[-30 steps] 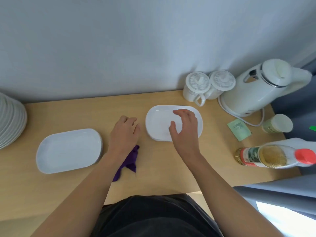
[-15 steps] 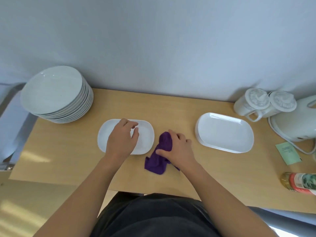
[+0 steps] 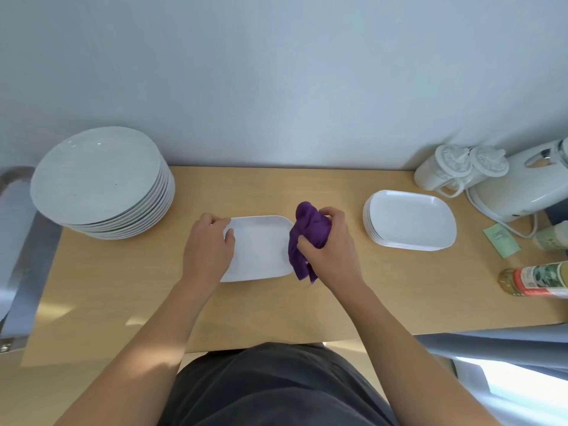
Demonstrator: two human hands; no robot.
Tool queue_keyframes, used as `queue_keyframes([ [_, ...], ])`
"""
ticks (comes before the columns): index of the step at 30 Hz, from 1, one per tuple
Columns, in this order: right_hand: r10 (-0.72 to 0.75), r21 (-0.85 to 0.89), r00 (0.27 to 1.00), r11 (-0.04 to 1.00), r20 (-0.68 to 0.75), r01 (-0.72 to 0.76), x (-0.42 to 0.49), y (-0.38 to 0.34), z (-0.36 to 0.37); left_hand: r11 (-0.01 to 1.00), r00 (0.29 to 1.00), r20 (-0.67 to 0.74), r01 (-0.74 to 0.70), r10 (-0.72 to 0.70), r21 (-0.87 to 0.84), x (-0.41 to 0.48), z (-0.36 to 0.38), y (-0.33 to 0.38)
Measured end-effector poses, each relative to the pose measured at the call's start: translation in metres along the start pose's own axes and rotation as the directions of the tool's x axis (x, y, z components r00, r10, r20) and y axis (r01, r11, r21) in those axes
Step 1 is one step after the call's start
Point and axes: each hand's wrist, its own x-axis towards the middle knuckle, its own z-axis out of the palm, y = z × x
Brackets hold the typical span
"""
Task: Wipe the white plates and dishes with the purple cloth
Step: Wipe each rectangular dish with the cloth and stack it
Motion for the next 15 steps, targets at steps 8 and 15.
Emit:
queue_keyframes([
  [8,-0.112,-0.539,0.990,0.830,0.088,0.142,-0.011,0.002,0.071,0.994,0.997,0.026,0.079,-0.077,-0.077,-0.003,-0.011,-0.044],
  [15,-0.204,-0.518,0.979,0.837,-0.002,0.173,-0.006,0.007,0.103,0.990,0.994,0.054,0.100,-0.095,-0.103,0.001,-0.019,-0.058],
])
